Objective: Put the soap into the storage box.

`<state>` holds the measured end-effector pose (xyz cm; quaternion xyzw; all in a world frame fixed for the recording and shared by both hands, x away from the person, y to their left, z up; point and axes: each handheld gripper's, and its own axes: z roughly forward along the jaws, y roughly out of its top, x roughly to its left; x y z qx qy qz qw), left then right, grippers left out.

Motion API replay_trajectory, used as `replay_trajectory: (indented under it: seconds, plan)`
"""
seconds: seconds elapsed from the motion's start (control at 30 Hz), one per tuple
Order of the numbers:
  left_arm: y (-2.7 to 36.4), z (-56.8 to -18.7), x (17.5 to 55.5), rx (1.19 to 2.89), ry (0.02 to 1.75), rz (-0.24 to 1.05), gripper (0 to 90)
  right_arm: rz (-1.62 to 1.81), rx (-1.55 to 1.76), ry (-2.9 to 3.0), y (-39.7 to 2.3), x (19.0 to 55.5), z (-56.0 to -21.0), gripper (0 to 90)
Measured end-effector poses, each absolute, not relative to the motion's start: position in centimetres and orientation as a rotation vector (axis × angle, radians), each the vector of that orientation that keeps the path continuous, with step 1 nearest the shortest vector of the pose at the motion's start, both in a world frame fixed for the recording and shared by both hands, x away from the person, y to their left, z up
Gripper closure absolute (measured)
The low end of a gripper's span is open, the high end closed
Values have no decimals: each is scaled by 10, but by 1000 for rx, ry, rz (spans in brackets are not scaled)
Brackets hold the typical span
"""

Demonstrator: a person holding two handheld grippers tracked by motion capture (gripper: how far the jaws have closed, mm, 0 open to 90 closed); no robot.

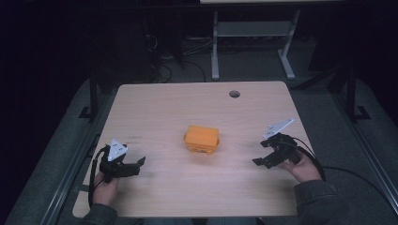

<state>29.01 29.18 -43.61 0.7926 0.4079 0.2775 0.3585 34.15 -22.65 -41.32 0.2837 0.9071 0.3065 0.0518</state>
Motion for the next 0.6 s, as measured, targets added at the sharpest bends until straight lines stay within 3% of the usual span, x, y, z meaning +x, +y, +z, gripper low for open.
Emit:
replay_trajectory:
  seconds: [0.6]
  plan:
    - [291,-438,290,2056,1052,715,141,952,937,2725,-251,321,-432,183]
